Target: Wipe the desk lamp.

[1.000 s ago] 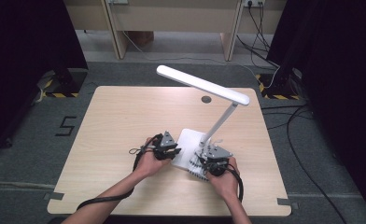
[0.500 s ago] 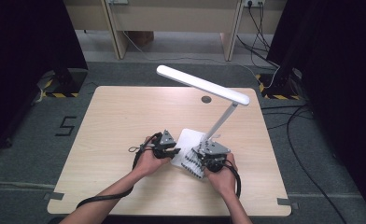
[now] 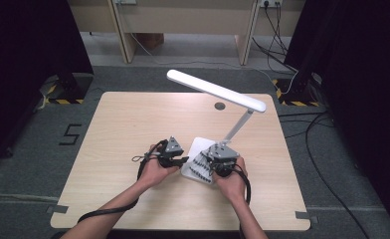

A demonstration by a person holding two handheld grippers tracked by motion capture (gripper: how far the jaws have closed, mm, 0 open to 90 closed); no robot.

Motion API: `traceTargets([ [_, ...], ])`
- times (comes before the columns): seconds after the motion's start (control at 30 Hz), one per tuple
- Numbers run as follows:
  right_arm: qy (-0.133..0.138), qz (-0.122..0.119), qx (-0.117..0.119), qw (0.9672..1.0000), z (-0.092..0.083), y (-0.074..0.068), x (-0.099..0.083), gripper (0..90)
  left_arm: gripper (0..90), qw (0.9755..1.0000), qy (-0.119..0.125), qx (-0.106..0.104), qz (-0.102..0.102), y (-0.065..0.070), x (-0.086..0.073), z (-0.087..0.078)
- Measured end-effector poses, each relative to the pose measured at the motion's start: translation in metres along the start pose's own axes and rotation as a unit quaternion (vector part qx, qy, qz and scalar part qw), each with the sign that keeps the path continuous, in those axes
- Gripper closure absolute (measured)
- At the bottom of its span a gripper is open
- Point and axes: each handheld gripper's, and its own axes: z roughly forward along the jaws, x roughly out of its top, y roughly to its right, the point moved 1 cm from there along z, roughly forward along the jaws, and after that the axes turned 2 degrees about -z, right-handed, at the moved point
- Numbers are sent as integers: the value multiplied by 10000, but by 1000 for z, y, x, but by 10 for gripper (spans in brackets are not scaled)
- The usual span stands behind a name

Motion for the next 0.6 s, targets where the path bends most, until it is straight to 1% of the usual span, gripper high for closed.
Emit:
traceTargets([
  [0.07,23,-2,-10,10000,4,0,3,826,631,10000,8,11,-25,-1,0,-1],
  [0.1,11,37,-18,10000,6,0,5,826,631,10000,21,22,-34,-2,0,-2],
  [0.2,39,-55,-65,10000,12,-1,11,826,631,10000,29,43,-56,-3,0,-3],
  [0.37,14,-97,-81,9999,24,-2,18,825,636,9999,35,103,-109,-8,-2,-6],
  [0.43,17,-62,-75,10000,30,-3,20,825,637,9998,54,126,-117,-10,-2,-8],
  [0.47,-2,-63,-89,9999,31,-3,21,825,637,9998,66,135,-157,-11,-3,-9],
  [0.6,-119,-7,-102,9999,40,-3,20,825,637,9996,75,179,-181,-15,-4,-12],
])
